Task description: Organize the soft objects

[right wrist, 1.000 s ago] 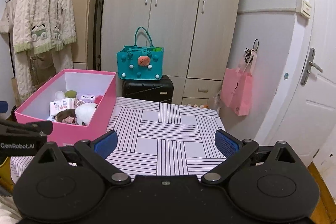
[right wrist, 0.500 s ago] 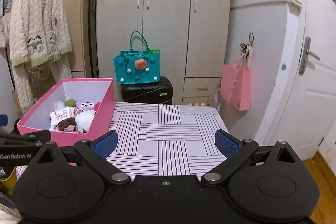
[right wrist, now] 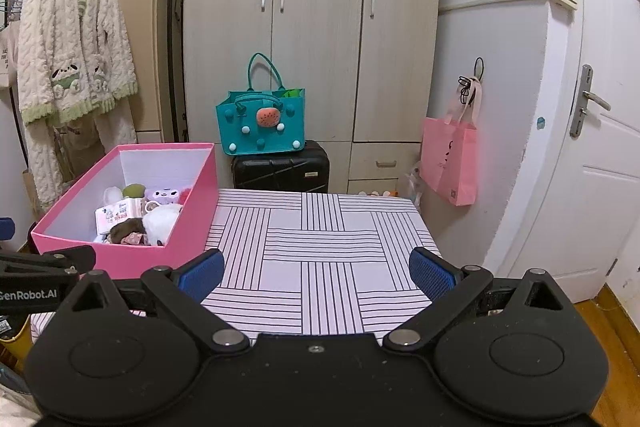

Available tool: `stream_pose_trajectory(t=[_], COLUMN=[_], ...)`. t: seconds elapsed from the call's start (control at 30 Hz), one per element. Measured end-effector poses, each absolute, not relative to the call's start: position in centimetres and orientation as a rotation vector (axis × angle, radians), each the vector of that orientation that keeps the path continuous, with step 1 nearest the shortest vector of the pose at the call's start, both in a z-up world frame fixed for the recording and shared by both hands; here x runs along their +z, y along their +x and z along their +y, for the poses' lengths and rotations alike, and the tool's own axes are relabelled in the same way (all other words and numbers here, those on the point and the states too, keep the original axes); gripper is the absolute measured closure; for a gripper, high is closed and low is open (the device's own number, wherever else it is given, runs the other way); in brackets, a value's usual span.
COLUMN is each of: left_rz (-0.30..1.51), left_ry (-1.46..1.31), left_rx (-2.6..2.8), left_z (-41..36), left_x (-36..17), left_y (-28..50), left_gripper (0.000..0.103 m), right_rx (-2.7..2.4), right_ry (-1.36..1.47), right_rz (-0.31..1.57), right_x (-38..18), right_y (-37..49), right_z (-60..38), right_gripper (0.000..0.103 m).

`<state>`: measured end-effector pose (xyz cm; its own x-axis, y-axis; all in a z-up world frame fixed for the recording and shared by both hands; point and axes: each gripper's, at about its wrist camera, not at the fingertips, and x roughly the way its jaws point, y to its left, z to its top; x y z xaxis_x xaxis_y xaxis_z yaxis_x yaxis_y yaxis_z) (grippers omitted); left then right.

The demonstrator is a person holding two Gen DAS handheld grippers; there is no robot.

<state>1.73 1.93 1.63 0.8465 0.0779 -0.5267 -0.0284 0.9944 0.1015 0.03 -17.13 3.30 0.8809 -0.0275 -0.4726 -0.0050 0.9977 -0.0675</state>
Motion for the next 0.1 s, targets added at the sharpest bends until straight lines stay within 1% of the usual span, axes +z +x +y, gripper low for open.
stream_pose_trajectory(t=[0.1], left_rz=[0.555], left_ry=[0.078], left_rx=[0.058], left_z=[2.05], left_x=[1.68], left_y=[1.72], left_gripper=[0.003], right_rx=[-0.012], right_ry=[-0.068], right_rz=[0.494], right_x=[3.3], right_y=[0.03], right_z=[-17.13], right_gripper=[0.003])
